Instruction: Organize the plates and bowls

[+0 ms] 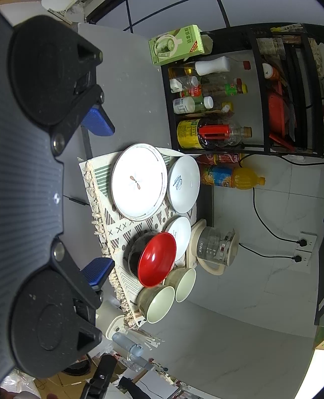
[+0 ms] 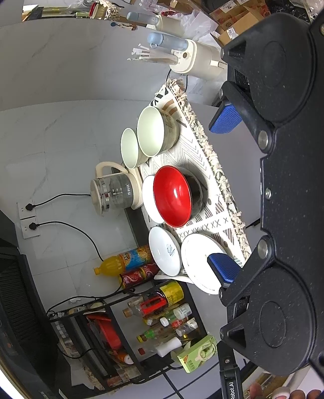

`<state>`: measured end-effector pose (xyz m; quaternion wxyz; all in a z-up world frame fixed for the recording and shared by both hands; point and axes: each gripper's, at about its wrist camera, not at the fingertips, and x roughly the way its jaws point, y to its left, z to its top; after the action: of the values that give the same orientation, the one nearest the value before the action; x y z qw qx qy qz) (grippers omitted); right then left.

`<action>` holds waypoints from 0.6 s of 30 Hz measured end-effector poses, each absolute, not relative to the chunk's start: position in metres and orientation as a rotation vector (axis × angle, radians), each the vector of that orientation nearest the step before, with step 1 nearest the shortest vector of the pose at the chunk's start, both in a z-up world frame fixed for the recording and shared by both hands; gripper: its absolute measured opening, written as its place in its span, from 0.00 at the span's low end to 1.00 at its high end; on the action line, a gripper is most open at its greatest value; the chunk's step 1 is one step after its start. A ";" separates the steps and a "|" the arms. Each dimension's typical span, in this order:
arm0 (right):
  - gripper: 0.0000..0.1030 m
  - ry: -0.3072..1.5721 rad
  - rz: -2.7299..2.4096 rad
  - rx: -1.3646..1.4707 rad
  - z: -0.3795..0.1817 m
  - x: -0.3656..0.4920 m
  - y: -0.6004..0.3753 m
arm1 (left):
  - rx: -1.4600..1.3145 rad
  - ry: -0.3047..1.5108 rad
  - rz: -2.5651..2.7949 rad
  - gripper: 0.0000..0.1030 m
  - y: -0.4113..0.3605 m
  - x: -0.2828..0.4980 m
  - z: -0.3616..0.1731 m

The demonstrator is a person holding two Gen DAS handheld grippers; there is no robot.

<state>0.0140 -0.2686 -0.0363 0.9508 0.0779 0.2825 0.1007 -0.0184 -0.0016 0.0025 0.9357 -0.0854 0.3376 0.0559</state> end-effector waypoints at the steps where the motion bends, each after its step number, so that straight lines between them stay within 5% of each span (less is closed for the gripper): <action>1: 1.00 0.573 0.206 0.157 -0.037 0.014 -0.268 | -0.173 0.690 0.115 0.99 -0.001 -0.018 0.002; 18: 1.00 0.595 0.182 0.146 -0.043 0.035 -0.268 | -0.170 0.710 0.122 0.99 0.008 -0.004 -0.003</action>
<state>0.0349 -0.2683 -0.0430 0.9494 0.0716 0.2925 0.0892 -0.0043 0.0080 -0.0029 0.9323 -0.0832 0.3469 0.0596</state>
